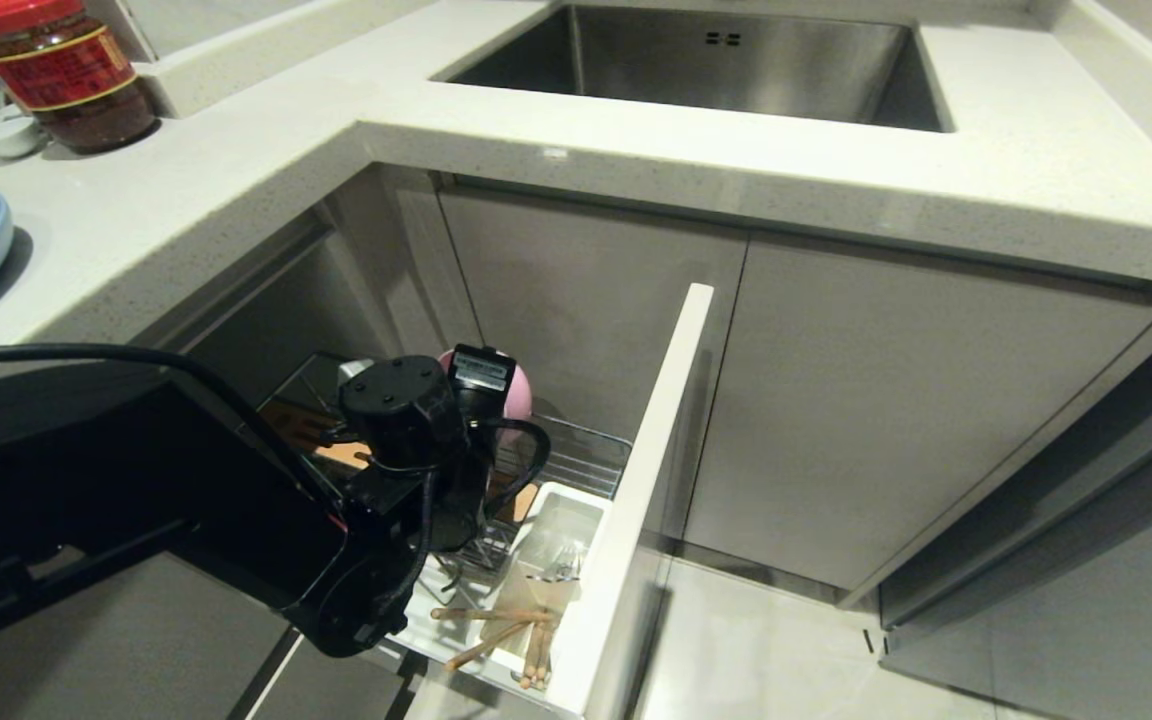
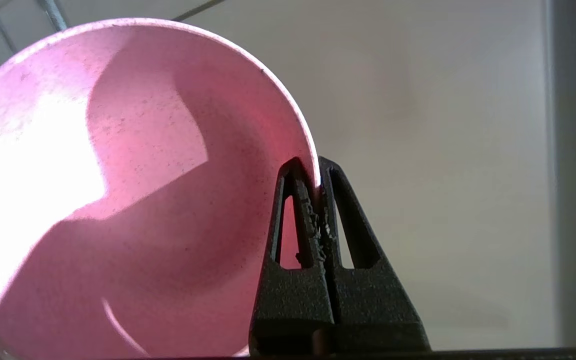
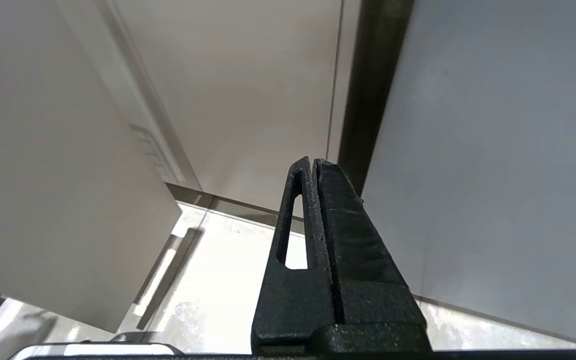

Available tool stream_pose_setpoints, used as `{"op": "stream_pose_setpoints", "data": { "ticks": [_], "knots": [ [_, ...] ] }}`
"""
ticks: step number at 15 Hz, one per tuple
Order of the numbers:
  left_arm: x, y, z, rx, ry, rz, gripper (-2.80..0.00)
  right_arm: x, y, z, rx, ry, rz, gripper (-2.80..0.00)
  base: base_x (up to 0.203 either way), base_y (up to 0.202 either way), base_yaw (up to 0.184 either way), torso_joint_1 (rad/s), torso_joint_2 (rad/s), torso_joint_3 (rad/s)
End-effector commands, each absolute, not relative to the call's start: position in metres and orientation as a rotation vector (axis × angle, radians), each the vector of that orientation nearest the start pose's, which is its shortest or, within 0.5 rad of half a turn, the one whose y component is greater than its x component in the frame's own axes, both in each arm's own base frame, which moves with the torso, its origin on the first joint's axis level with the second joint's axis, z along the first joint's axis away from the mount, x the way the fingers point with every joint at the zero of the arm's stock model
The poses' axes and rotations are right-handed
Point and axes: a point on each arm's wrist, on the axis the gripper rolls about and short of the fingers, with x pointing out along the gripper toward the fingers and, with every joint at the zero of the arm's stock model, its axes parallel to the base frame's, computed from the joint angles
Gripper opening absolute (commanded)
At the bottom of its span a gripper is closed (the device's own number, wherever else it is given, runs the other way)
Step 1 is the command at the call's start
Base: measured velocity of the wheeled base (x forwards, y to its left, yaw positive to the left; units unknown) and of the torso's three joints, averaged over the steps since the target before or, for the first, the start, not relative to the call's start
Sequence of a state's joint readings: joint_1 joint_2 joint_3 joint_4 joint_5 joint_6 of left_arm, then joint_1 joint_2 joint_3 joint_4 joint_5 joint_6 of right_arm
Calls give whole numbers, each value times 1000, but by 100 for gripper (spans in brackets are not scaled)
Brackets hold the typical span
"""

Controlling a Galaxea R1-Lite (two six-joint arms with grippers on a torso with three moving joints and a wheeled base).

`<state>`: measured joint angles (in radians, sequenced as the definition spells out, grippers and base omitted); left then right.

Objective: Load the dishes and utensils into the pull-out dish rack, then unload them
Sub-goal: Pick up the bowl and place it in the cupboard

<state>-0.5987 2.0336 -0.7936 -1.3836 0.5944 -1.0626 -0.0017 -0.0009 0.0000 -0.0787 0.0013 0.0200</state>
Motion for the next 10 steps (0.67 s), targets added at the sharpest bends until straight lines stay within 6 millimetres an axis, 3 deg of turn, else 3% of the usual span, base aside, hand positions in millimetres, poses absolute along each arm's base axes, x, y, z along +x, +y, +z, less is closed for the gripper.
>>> {"op": "stream_pose_setpoints", "data": {
  "ticks": [1,6,9,10],
  "knots": [
    [306,-193,136,-1153,-99,-62,-280,-21,0,76,20,-55,1,-280,0,0,0,0,0,0],
    [298,-195,140,-1161,-95,-76,-280,-21,0,76,20,-55,1,-280,0,0,0,0,0,0],
    [286,-194,151,-1210,-100,-102,-280,-21,0,76,20,-55,1,-280,0,0,0,0,0,0],
    [279,-190,165,-1241,-124,-126,-280,-21,0,76,20,-55,1,-280,0,0,0,0,0,0]
  ]
}}
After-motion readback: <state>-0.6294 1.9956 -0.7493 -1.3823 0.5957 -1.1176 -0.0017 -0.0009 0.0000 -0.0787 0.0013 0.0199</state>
